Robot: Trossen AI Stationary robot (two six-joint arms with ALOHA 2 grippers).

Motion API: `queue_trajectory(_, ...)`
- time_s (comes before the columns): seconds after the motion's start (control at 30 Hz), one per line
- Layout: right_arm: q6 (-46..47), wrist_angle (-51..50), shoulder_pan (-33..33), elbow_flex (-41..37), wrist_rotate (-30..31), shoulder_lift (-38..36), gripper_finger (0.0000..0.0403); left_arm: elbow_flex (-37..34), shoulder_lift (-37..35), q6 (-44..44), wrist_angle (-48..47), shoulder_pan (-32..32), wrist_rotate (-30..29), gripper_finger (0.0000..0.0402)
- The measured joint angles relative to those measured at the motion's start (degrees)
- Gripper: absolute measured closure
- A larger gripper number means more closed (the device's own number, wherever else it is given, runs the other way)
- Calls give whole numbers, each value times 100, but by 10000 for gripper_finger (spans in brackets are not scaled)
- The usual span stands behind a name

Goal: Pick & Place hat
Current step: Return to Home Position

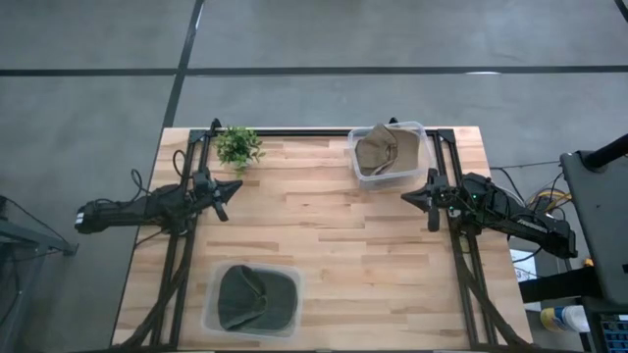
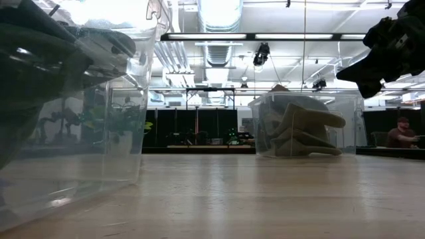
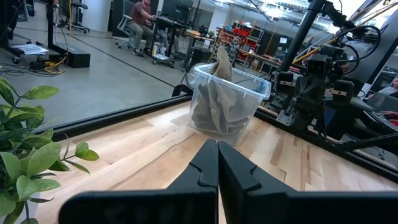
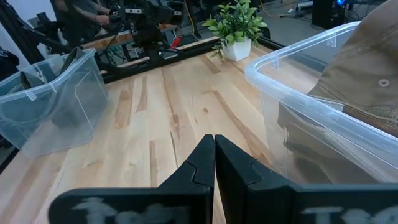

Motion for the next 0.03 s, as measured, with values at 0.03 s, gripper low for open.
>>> queue_trajectory(0.03,5,-1,0,0,1,1,394,0,-1,1,0,0,-1,401)
